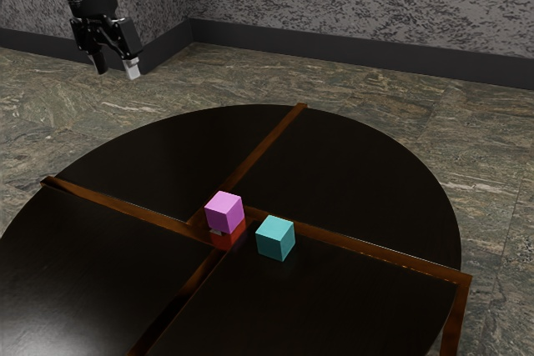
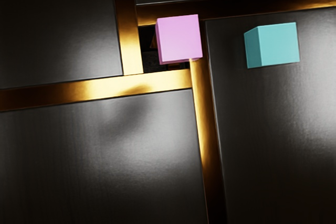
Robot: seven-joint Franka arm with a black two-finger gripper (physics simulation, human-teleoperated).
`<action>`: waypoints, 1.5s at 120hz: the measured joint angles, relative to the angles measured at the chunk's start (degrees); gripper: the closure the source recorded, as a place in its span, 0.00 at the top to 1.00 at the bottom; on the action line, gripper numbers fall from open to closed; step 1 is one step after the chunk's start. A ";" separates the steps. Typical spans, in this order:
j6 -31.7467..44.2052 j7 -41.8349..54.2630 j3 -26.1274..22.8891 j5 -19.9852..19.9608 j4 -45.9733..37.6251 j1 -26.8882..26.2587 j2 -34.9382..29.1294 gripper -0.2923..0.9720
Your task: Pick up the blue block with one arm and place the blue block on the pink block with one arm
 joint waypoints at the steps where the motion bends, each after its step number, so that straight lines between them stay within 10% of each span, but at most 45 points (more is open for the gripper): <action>1: 0.00 0.02 0.01 0.00 0.00 -0.01 -0.01 0.77; 31: -2.26 -1.21 -0.92 1.05 7.38 0.59 -0.42 0.77; 45: -5.52 -6.62 -12.57 4.86 14.24 5.88 0.15 0.77; 70: -1.72 -16.58 -17.50 11.65 8.00 -14.17 4.29 0.77; 92: 10.11 -23.64 -17.25 13.88 -11.03 -17.42 3.37 0.77; 180: 32.89 -33.65 -6.14 8.31 -26.53 -22.65 7.37 0.77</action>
